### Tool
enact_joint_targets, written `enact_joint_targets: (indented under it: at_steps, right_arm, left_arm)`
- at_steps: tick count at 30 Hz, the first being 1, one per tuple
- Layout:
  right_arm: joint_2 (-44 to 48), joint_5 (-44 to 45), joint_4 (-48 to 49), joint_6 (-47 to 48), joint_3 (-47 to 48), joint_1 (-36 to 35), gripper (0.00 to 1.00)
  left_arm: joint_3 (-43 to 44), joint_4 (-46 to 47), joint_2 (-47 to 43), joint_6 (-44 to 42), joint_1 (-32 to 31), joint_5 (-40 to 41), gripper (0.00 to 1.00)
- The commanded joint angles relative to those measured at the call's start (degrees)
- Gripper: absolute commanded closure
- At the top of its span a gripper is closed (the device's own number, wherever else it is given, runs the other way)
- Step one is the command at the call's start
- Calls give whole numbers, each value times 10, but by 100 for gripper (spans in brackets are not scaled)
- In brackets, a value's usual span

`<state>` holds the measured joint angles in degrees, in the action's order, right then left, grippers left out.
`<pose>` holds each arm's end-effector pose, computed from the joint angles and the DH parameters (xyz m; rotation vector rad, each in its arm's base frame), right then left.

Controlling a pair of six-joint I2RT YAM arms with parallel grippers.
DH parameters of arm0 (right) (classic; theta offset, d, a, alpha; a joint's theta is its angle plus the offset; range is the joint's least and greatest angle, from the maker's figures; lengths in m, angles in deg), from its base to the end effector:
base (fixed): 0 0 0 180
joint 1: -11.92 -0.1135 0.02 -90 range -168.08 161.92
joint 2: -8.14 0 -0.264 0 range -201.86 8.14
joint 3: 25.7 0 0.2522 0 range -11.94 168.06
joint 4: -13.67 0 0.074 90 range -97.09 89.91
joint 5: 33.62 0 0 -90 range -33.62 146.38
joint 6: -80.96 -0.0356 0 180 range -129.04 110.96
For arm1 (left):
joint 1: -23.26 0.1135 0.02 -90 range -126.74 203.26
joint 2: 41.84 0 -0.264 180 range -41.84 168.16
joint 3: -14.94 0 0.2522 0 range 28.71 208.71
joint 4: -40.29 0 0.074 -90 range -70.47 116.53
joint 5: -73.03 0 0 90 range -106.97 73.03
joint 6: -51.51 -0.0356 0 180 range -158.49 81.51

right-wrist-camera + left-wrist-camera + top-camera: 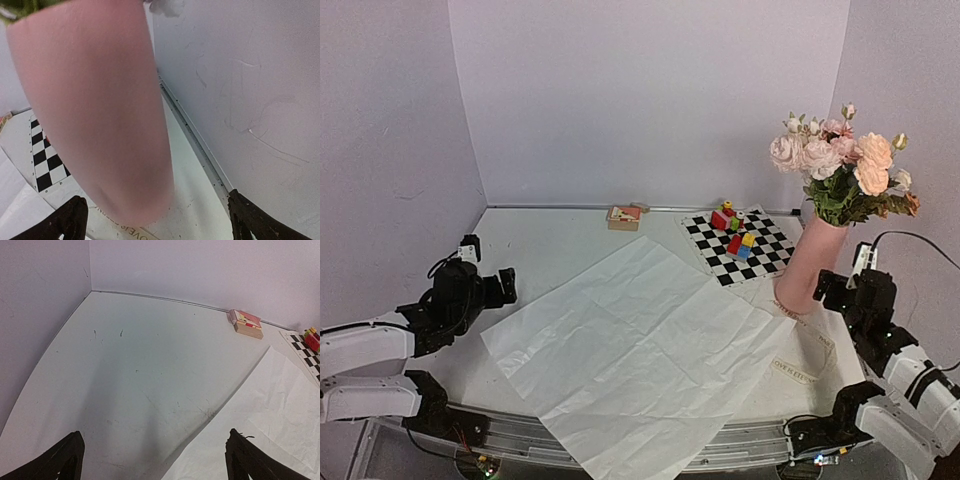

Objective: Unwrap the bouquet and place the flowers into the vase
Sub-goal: Reset both arms

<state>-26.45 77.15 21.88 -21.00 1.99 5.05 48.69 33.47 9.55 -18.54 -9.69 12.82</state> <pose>0.1607 0.0066 0.2355 0.3529 1.5087 -0.0204 0.1700 -0.0891 0.1999 -0.1088 1.9364 -0.0929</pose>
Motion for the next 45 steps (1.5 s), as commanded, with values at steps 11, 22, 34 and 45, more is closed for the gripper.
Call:
enact_joint_targets:
  at_steps: [11,22,34,45]
  right_arm:
    - [64,36,-140,-266,25,37,79]
    - [-76,-117,-118,-394,54,140,100]
    - [-217,-201,-14,-479,86,255,89]
    - [-320,-183,46,-639,105,275,40]
  left_arm:
    - [48,-30,-20,21,3,-45,0]
    - [71,-56,-12,21,3,-51,0]
    - [70,-58,-16,48,2,-55,0]
    - [76,-58,-6,56,2,-58,0]
